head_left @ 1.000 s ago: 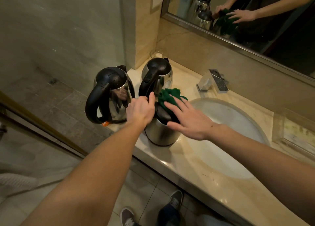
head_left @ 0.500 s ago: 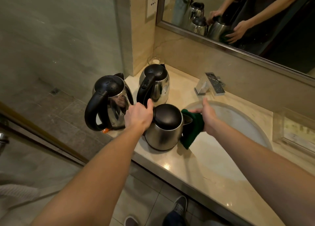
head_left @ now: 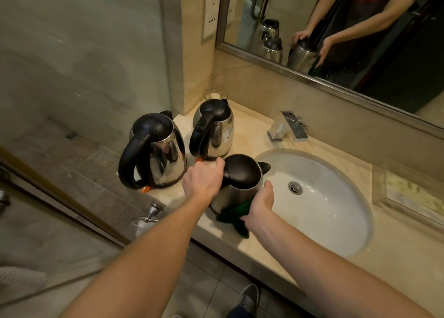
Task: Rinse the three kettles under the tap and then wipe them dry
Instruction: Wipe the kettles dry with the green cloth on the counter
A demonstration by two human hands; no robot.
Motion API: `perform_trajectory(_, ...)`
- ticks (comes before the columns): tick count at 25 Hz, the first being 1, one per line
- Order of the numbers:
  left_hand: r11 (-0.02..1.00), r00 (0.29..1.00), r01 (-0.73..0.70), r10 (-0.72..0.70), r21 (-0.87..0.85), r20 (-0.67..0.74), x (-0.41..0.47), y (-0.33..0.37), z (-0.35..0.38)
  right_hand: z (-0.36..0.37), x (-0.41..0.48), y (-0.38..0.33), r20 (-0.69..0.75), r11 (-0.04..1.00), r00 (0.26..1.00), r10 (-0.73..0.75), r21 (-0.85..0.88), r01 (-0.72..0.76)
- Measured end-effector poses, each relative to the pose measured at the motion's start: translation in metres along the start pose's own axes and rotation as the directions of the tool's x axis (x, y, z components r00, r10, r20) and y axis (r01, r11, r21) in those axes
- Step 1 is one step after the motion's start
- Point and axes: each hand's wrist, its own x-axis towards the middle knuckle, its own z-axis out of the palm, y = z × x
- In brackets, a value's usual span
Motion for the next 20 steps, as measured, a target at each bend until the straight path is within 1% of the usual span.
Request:
perform_trajectory(4,0.995,0.999,0.024,-0.027,-0.096,-0.035,-0.006,0.010,0.011,0.006,0.002,-0.004,-0.039,0.998,0.998,-0.055,0.033,0.056)
perform_trajectory(8,0.963,0.986,0.133,-0.153,-0.235,-0.069,0.001,0.029,0.031,0.019,0.013,-0.036,-0.054,0.979,0.978,-0.202,-0.043,0.199)
perform_trajectory(12,0.946,0.978,0.162,-0.191,-0.282,-0.080,0.013,0.067,0.047,0.028,0.028,-0.072,0.003,0.949,0.956,-0.293,-0.124,0.291)
perform_trajectory(16,0.941,0.974,0.172,-0.207,-0.292,-0.094,0.035,0.097,0.068,0.037,0.046,-0.107,0.000,0.933,0.944,-0.329,-0.154,0.326)
perform_trajectory(20,0.918,0.956,0.222,-0.272,-0.328,-0.114,0.057,0.117,0.094,0.046,0.082,-0.129,0.027,0.916,0.933,-0.360,-0.180,0.358)
